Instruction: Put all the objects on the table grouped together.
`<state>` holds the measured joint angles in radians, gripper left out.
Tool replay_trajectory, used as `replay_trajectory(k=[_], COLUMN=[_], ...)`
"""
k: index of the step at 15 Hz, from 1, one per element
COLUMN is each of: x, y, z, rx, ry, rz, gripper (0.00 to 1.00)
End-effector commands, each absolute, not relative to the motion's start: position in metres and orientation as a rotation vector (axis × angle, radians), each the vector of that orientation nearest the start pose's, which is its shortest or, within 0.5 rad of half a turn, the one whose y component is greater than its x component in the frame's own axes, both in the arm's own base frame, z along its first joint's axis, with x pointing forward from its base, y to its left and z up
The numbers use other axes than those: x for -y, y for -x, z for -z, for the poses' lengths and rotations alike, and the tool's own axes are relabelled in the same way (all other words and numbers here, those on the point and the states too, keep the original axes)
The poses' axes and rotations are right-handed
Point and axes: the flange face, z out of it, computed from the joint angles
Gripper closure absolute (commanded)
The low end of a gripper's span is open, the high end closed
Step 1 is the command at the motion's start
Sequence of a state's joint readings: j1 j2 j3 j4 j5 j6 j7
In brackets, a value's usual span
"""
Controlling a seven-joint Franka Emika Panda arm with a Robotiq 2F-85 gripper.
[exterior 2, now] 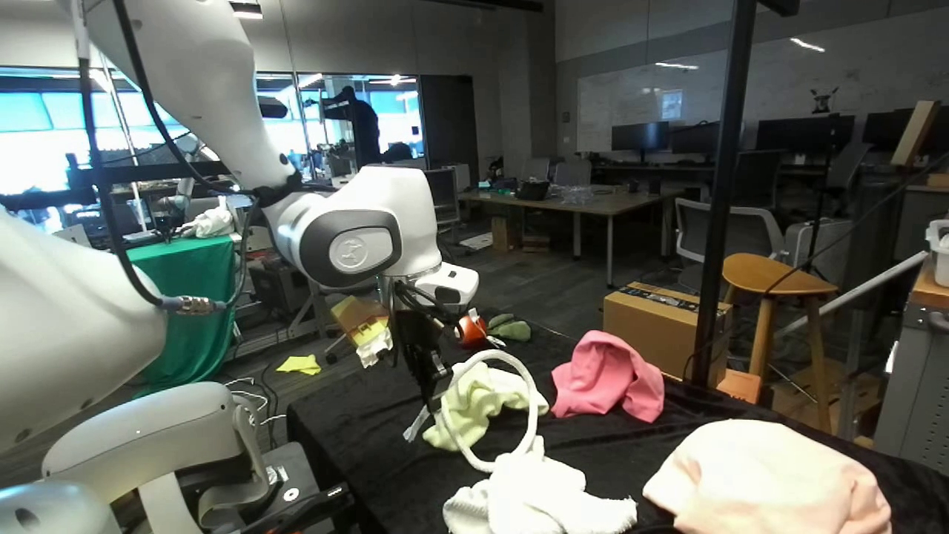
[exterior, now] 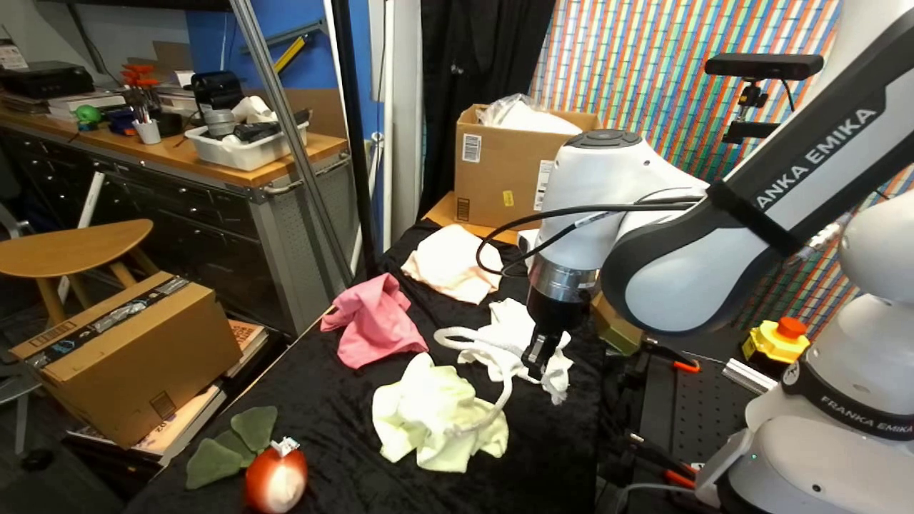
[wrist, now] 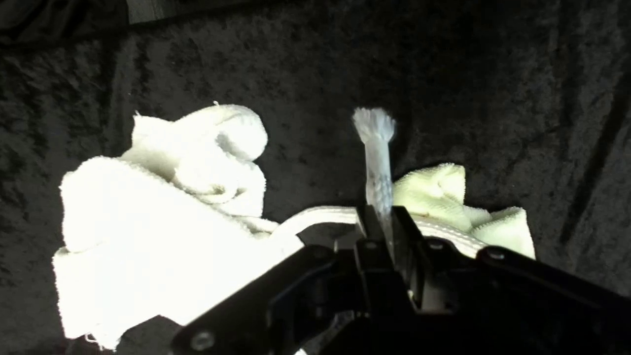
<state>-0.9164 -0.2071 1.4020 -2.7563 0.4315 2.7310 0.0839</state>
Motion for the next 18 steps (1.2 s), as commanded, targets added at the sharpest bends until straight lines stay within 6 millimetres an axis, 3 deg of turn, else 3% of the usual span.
replay_trajectory(k=[1, 10, 15, 18], x=[-0.168, -0.147, -0.141, -0.135], y=[-0.366, -0.383, -0.405, -0.418], z=[-0.235, -0.245, -0.275, -0.306], rx=[-0.013, -0.137, -0.115, -0.004], ry=[3.099, 3.121, 3.135, 3.171], rz=[0.138, 0.095, 0.053, 0.038], gripper=[0.64, 0.00, 0.00, 0.00])
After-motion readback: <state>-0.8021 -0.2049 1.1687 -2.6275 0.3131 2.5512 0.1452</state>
